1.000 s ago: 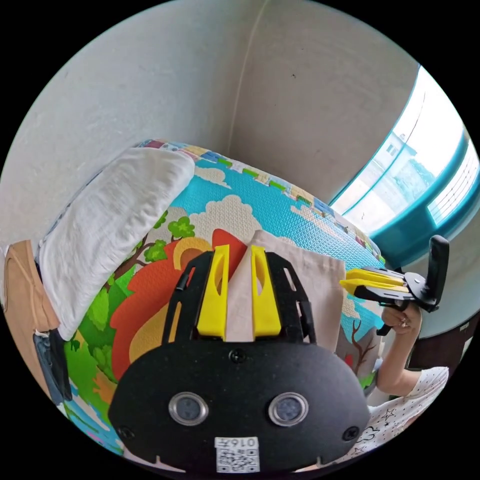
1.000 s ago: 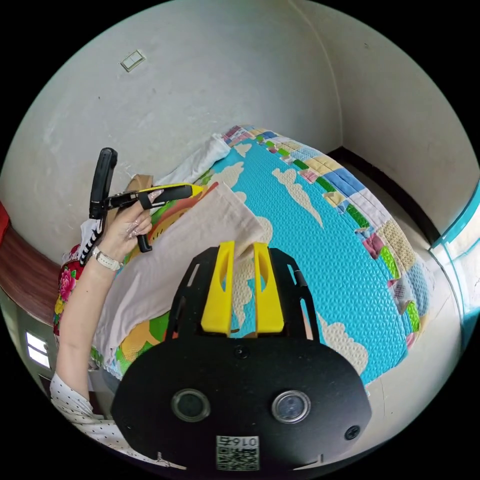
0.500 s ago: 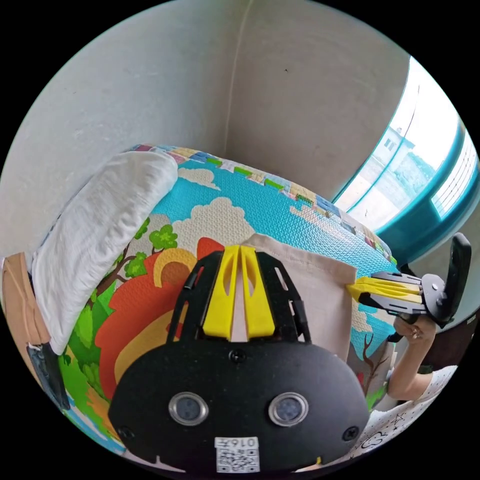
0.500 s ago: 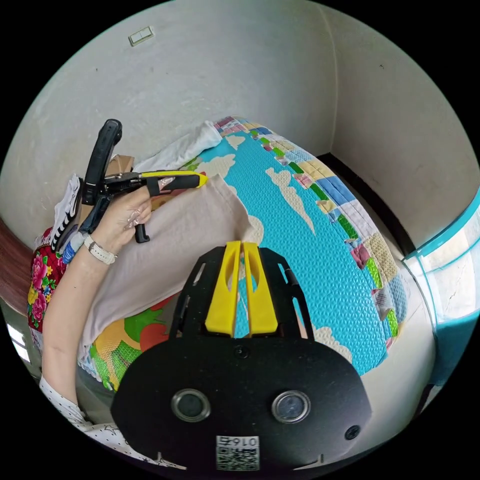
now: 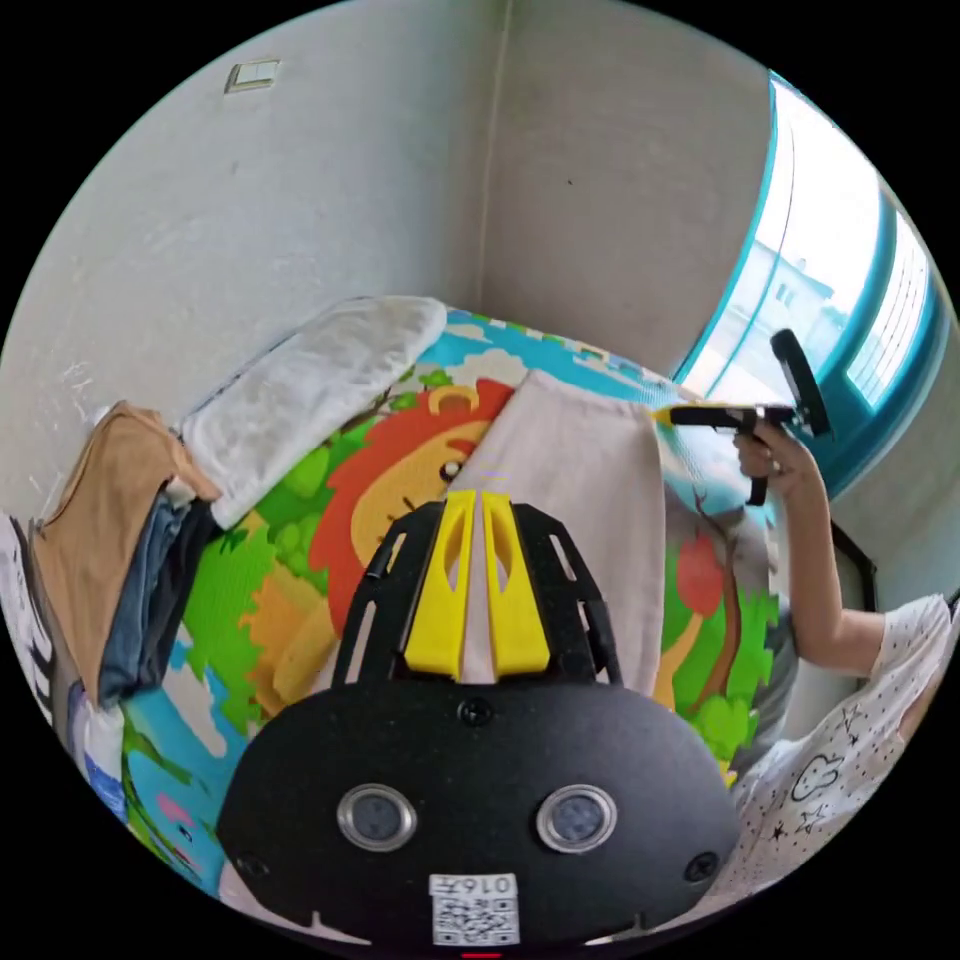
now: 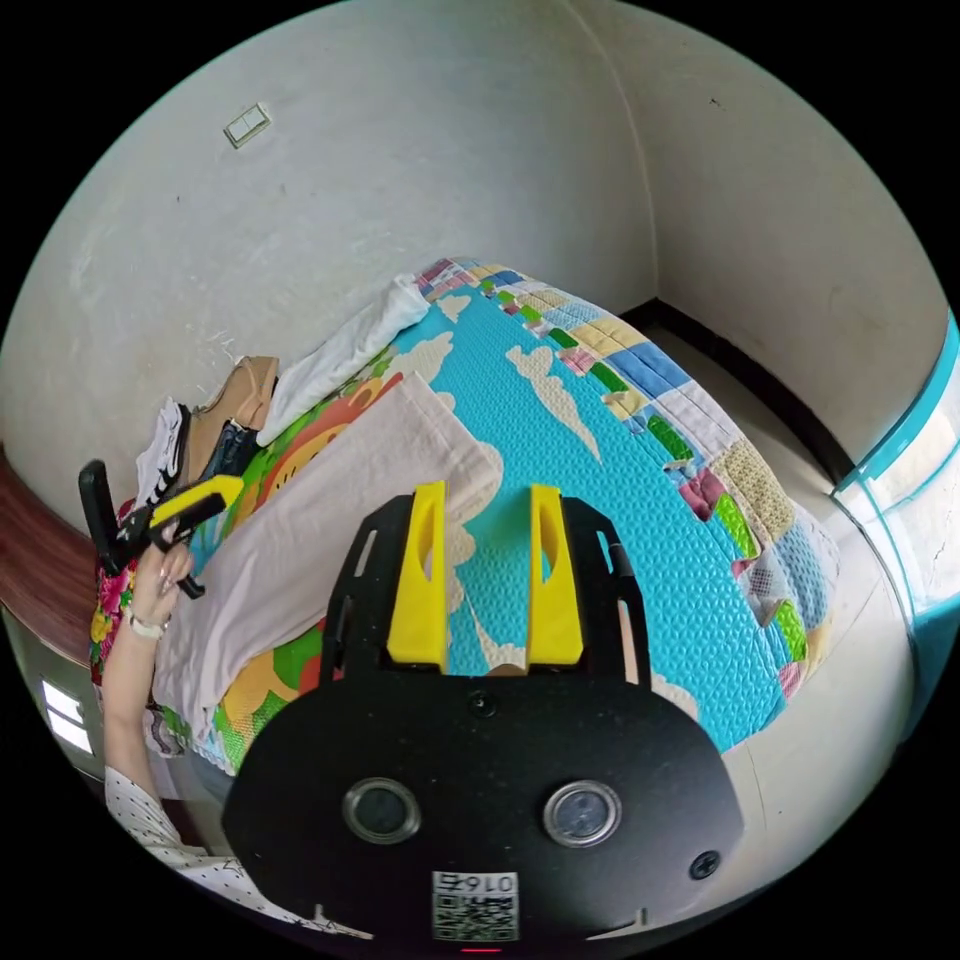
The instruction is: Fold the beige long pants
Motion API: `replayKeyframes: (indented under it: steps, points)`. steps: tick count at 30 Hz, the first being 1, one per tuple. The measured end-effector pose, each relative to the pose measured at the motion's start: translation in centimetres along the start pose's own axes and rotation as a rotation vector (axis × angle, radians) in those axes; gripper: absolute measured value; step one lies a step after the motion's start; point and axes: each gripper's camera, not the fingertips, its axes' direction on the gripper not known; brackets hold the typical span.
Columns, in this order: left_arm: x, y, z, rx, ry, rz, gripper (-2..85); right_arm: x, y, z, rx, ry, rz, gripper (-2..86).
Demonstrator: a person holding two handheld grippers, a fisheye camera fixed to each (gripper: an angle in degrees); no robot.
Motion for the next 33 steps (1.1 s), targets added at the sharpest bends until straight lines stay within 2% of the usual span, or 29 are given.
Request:
replayKeyframes:
  steps: [7, 10, 13, 16, 18, 23, 28, 33]
  points:
    - [-3.0, 16.5, -10.1, 0.014, 0.217, -0.316, 2.7, -1.1, -0.1, 1.5, -0.034, 0.009, -0.060, 9.6]
    - [-1.4, 22.6, -12.5, 0.029, 0.318, -0.378, 4.4, -2.1, -0.2, 2.4, -0.048, 0.049, -0.088, 7.9]
    - [1.9, 25.8, -13.5, 0.011, 0.298, -0.354, 5.6, -3.4, -0.2, 3.1, -0.058, 0.185, -0.137, 5.3]
    - [5.3, 26.7, -13.4, -0.029, 0.222, -0.285, 6.8, -3.7, -0.3, 3.6, -0.052, 0.193, -0.154, 2.8]
    - [6.4, 27.1, -13.2, -0.022, 0.188, -0.316, 7.2, -2.9, -0.3, 3.3, -0.026, 0.188, -0.122, 2.2]
    - [8.5, 27.7, -13.3, 0.011, 0.205, -0.343, 7.0, -0.5, -0.5, 2.5, 0.003, 0.141, -0.070, 1.6]
    - [12.5, 27.9, -13.4, 0.056, 0.313, -0.315, 8.6, 3.6, -0.8, 2.3, 0.010, 0.093, 0.033, 1.8]
    - [16.5, 26.8, -14.8, 0.132, 0.228, -0.299, 8.1, 7.7, -0.6, 2.1, -0.015, -0.014, 0.079, 3.1]
